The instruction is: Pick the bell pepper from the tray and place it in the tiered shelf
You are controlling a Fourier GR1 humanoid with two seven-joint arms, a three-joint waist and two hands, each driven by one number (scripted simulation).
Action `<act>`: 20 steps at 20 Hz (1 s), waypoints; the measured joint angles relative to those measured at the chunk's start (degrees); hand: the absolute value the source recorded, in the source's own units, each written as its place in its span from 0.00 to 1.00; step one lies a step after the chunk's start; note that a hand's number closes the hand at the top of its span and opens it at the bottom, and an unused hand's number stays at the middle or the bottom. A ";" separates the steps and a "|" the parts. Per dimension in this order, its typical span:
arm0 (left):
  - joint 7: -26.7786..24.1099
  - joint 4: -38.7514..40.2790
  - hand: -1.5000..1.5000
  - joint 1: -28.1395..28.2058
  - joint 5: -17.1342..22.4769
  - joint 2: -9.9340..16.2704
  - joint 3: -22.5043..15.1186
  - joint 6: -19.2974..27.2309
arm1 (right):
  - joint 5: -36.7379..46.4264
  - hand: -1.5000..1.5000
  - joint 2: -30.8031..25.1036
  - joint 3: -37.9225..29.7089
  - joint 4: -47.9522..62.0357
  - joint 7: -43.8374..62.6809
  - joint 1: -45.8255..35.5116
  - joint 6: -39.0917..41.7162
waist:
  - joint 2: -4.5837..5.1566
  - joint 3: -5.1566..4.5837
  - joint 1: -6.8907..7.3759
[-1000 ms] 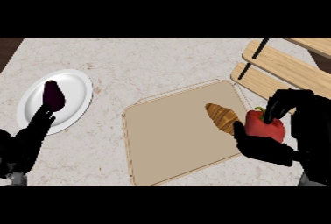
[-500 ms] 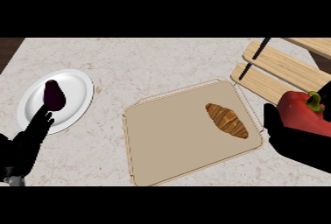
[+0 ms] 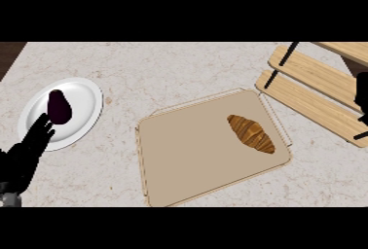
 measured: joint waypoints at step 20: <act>-0.20 -0.02 0.50 -0.96 -1.46 -1.87 0.11 -0.46 | 4.14 1.00 -15.38 -11.78 23.55 -7.33 -8.96 5.92 | 0.56 0.10 0.98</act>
